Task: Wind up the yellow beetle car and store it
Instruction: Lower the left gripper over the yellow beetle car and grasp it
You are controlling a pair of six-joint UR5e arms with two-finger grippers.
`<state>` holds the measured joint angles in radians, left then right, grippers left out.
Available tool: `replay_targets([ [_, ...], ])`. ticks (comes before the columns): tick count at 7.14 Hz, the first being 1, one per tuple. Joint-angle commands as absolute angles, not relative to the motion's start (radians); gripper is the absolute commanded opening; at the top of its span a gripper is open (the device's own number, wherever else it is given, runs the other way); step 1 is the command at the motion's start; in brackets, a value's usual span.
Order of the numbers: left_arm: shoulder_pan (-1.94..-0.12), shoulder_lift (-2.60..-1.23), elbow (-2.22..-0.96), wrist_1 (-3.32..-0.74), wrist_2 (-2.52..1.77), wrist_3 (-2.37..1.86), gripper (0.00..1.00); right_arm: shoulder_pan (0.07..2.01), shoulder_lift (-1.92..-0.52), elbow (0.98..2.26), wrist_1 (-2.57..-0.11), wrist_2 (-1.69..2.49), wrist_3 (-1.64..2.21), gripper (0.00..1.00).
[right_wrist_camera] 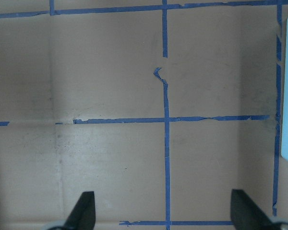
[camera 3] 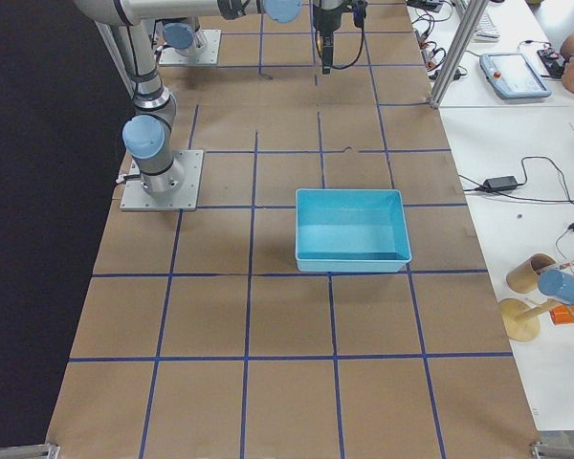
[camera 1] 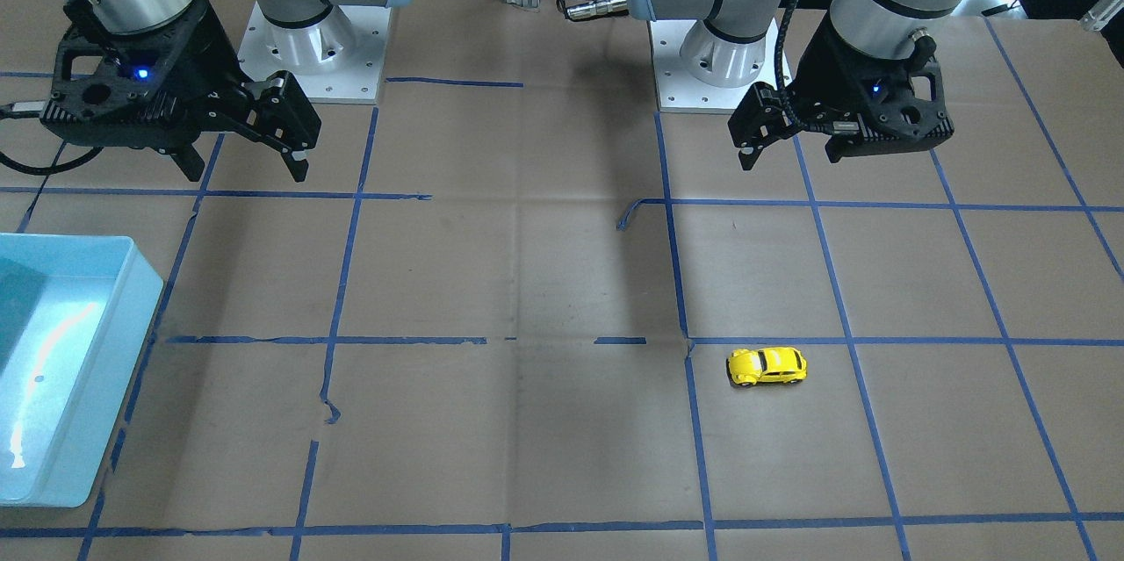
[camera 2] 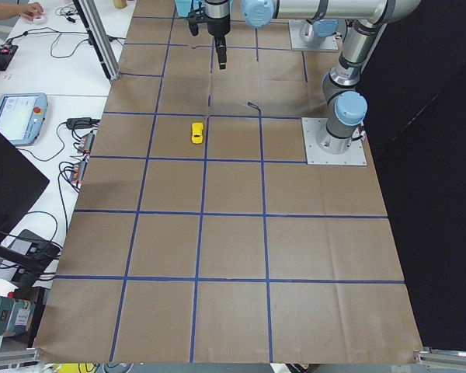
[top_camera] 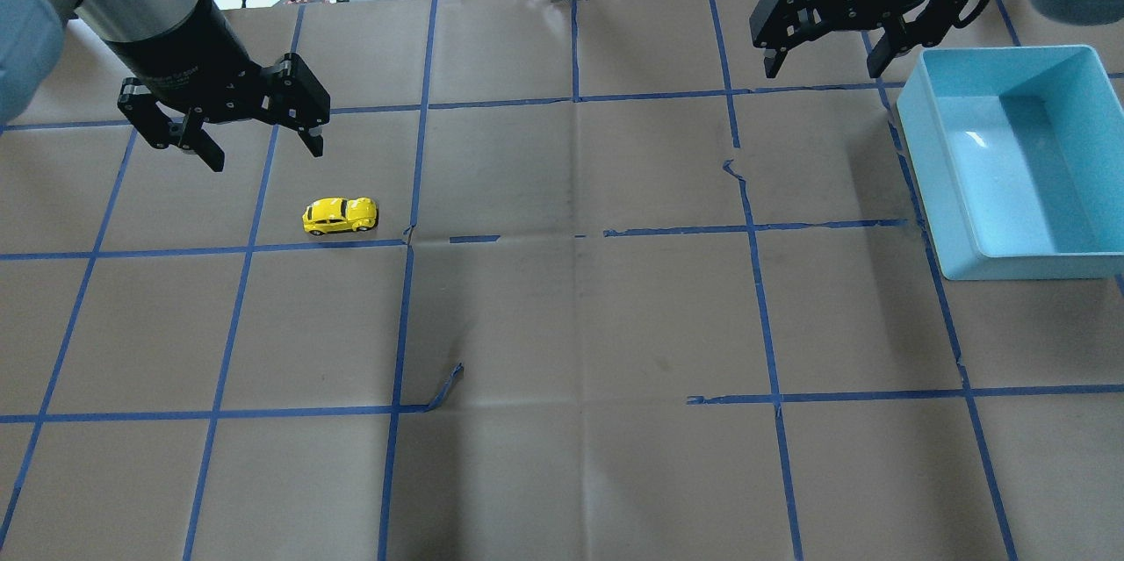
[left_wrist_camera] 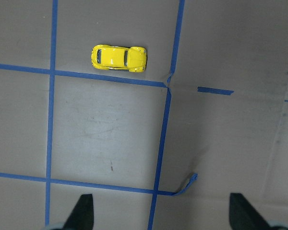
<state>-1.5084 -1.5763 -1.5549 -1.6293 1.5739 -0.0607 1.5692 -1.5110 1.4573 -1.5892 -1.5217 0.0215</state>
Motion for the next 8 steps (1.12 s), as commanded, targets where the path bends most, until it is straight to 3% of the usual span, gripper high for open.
replay_targets([
  [1,-1.509,-1.592,-1.552,-1.577,1.577,-0.051,1.0,1.569,-1.512,1.457,-1.588,-1.522,0.021,1.0],
  [3,-1.517,-1.684,-1.523,-1.565,1.575,-0.004,1.0,1.569,-1.512,1.457,-1.588,-1.522,0.02,1.0],
  [8,-1.514,-1.713,-1.537,-1.503,1.554,0.793,0.97,1.569,-1.512,1.459,-1.588,-1.522,0.02,1.0],
])
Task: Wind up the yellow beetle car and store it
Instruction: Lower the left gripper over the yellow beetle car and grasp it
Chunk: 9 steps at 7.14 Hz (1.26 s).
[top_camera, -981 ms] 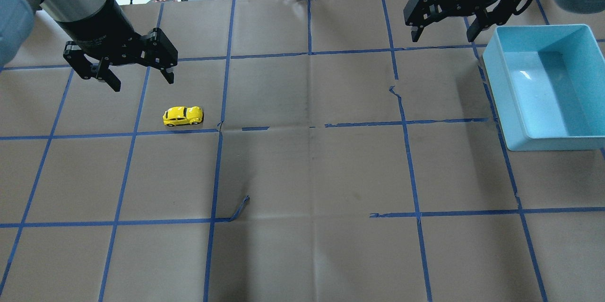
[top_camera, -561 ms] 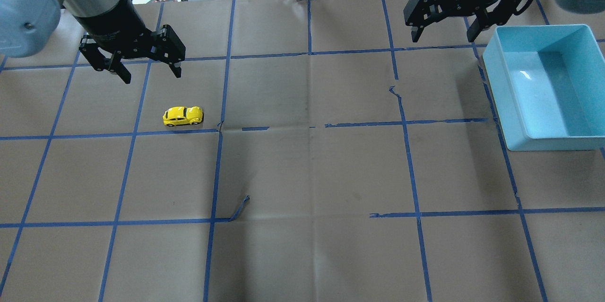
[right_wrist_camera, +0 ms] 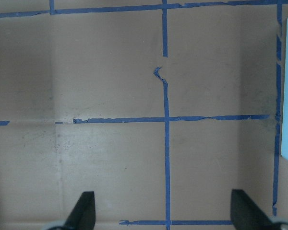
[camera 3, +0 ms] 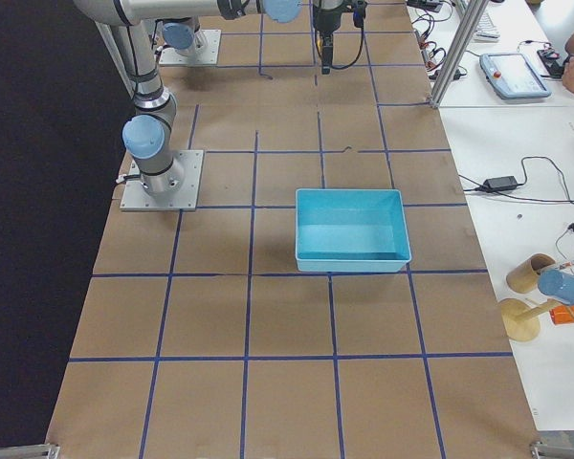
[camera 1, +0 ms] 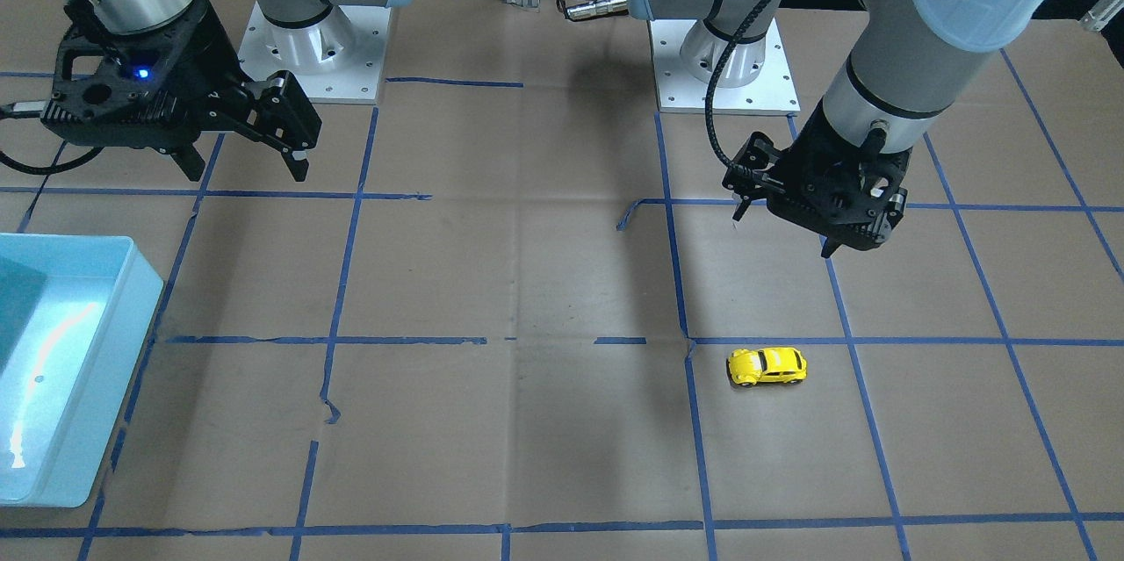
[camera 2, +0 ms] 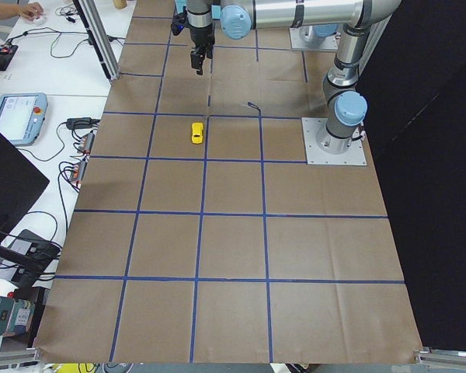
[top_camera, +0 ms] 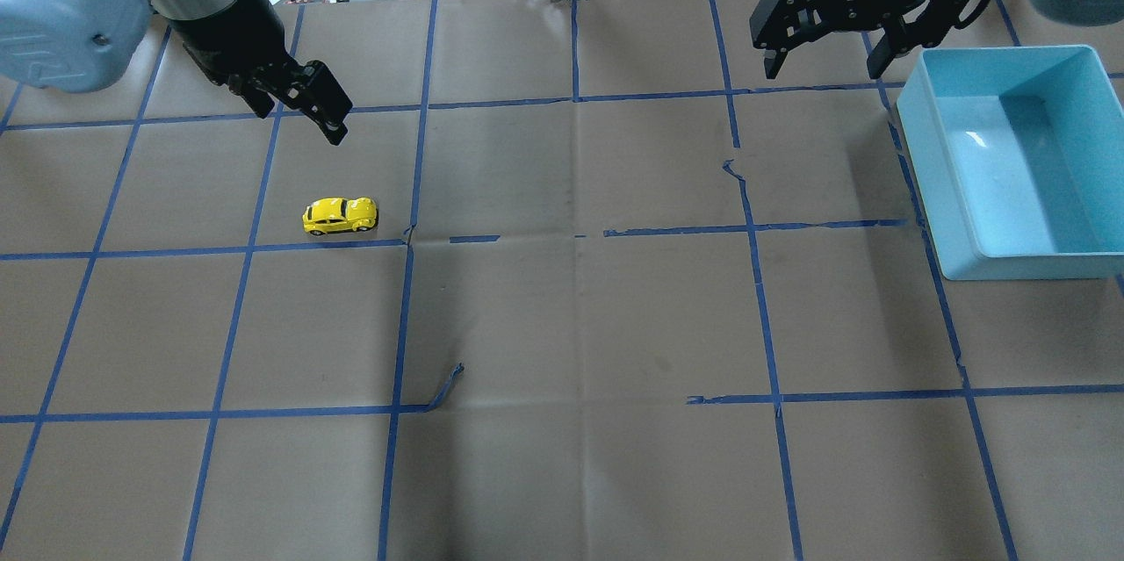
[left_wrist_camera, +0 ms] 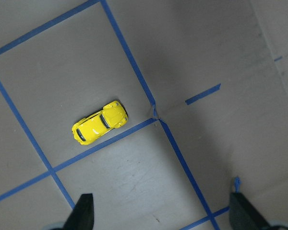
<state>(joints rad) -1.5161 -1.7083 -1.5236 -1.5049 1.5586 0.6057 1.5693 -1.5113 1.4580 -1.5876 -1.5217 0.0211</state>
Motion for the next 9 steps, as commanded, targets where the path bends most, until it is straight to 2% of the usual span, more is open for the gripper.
replay_targets([
  [1,-1.514,-1.72,-1.549,-1.509,1.542,0.912,0.96,1.569,-1.513,1.459,-1.588,-1.522,0.02,1.0],
  [6,-1.502,-1.752,-1.597,-1.422,1.613,1.398,0.99,1.568,-1.516,1.46,-1.586,-1.52,0.021,1.0],
  [9,-1.471,-1.792,-1.699,-1.257,1.612,1.556,0.96,1.569,-1.516,1.46,-1.585,-1.52,0.021,1.0],
])
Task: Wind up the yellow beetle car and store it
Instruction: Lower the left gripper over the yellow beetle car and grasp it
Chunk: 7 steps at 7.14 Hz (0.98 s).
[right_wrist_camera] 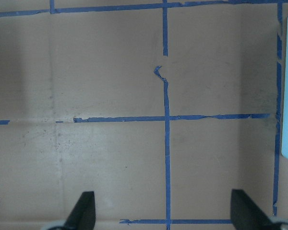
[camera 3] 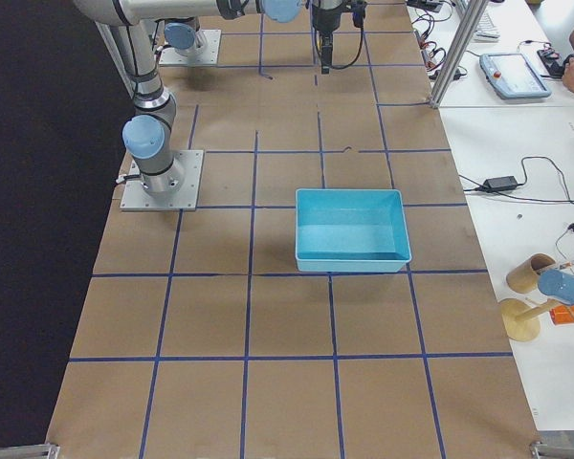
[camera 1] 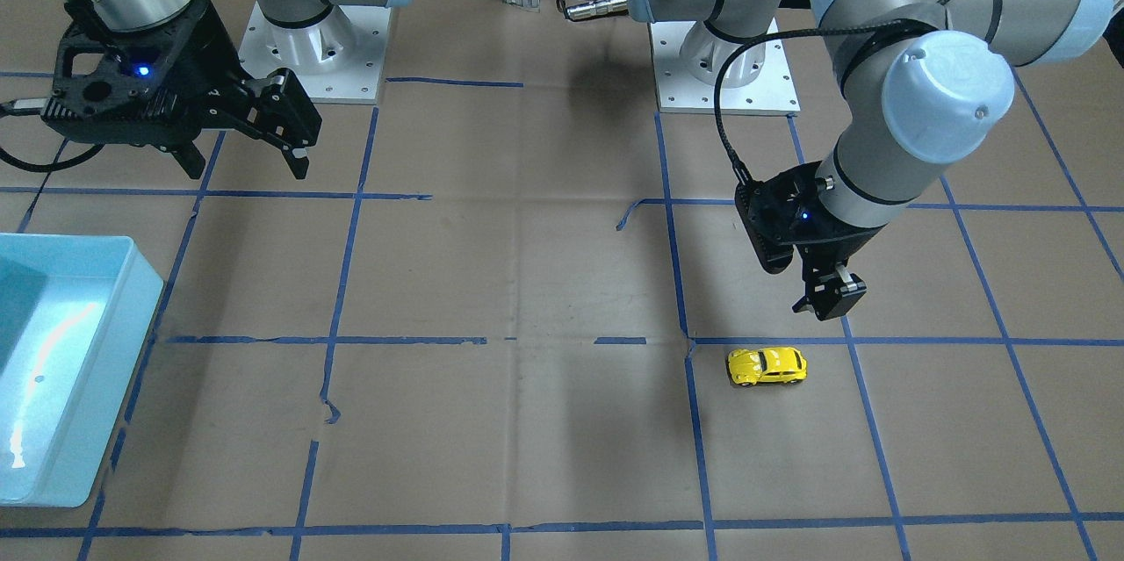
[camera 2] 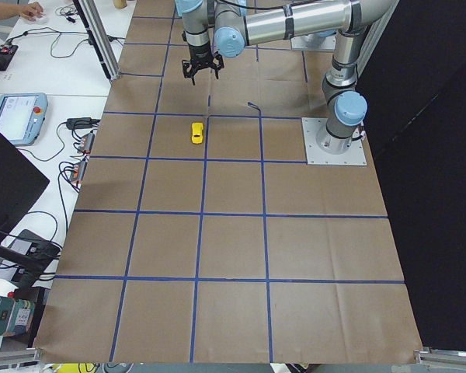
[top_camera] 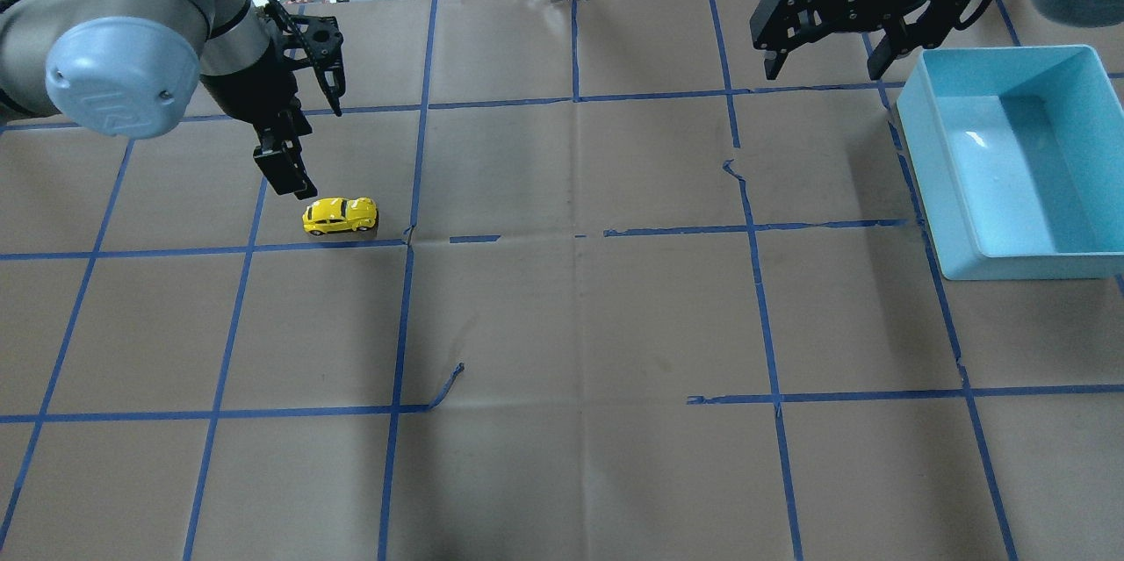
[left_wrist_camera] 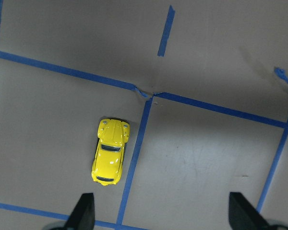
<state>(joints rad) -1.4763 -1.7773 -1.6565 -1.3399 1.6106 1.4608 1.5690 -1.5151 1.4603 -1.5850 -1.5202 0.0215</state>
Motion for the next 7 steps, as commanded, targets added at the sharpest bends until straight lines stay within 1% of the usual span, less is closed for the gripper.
replay_targets([
  [1,-1.468,-1.81,-1.736,-1.153,1.606,1.627,0.97,1.569,-1.514,1.46,-1.586,-1.52,0.021,1.0],
  [3,-1.463,-1.882,-1.778,-1.007,1.608,1.649,0.98,1.568,-1.52,1.46,-1.583,-1.52,0.021,1.0],
  [4,-1.435,-1.9,-1.781,-1.005,1.608,1.693,0.97,1.568,-1.522,1.468,-1.585,-1.519,0.021,1.0],
  [7,-1.414,-1.919,-1.789,-1.003,1.608,1.756,0.87,1.568,-1.523,1.476,-1.586,-1.519,0.02,1.0],
])
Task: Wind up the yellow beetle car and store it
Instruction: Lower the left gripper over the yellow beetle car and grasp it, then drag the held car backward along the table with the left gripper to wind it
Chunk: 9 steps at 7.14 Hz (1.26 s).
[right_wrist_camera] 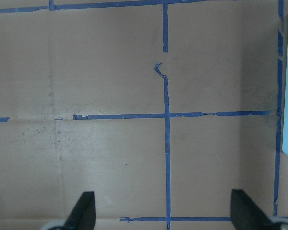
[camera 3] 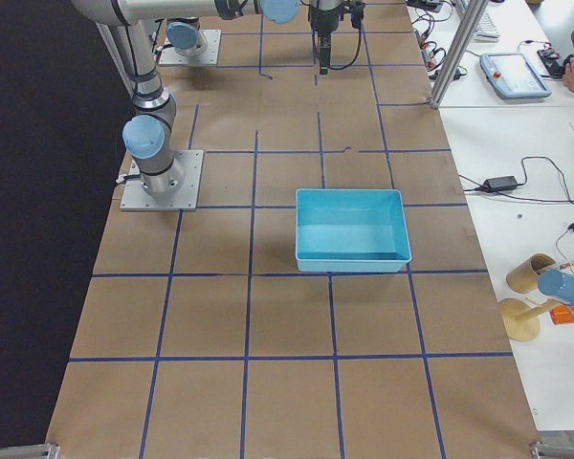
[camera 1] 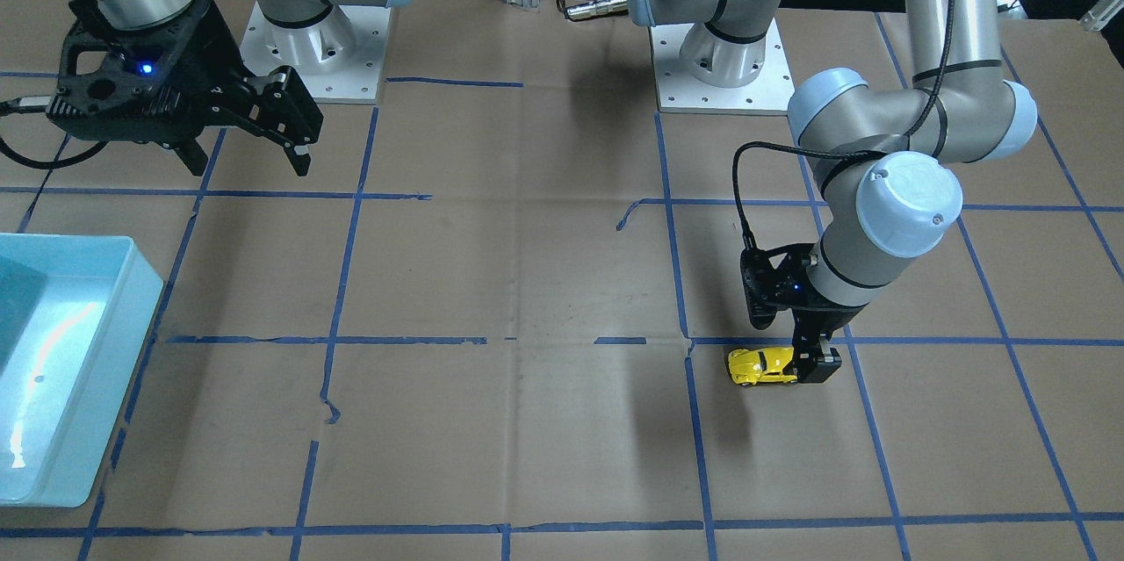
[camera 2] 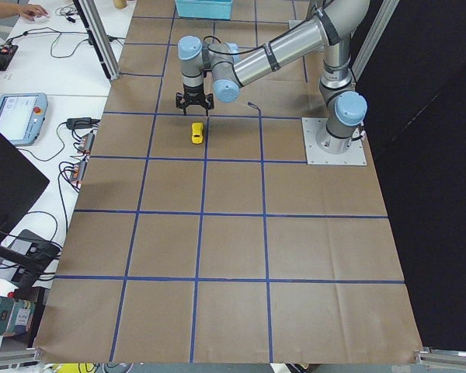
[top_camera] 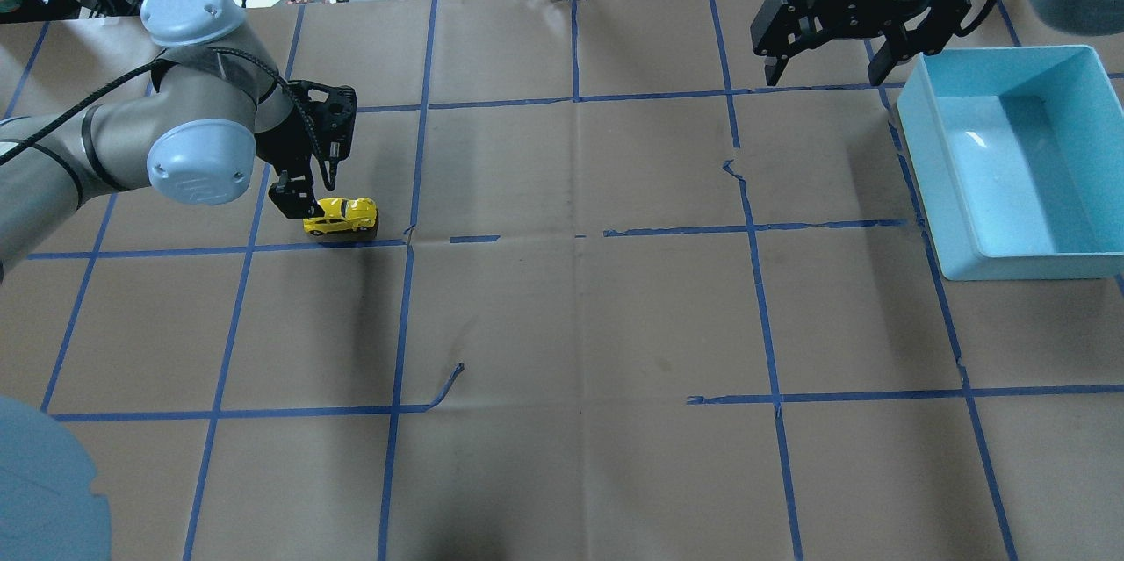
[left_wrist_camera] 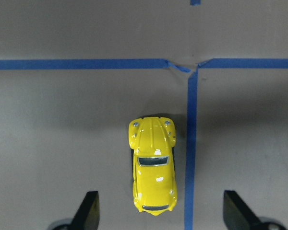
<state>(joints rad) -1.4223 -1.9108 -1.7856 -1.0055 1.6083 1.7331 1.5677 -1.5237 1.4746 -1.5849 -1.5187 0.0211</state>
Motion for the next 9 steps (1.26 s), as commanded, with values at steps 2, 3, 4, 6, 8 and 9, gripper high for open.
replay_targets([
  [2,-1.42,-1.976,-1.787,-0.945,1.608,1.756,0.83,1.568,-1.525,1.477,-1.586,-1.519,0.021,1.0],
  [3,-1.425,-1.986,-1.789,-0.94,1.611,1.756,0.79,1.568,-1.525,1.477,-1.586,-1.519,0.021,1.0],
  [4,-1.422,-2.0,-1.79,-0.939,1.612,1.756,0.75,1.568,-1.525,1.477,-1.586,-1.519,0.021,1.0],
  [6,-1.425,-2.006,-1.796,-0.939,1.612,1.755,0.75,1.568,-1.525,1.477,-1.586,-1.519,0.021,1.0],
  [8,-1.425,-2.008,-1.807,-0.937,1.609,1.752,0.75,1.568,-1.525,1.477,-1.586,-1.519,0.021,1.0],
  [9,-1.425,-2.008,-1.807,-0.937,1.609,1.749,0.72,1.568,-1.525,1.477,-1.586,-1.519,0.021,1.0],
])
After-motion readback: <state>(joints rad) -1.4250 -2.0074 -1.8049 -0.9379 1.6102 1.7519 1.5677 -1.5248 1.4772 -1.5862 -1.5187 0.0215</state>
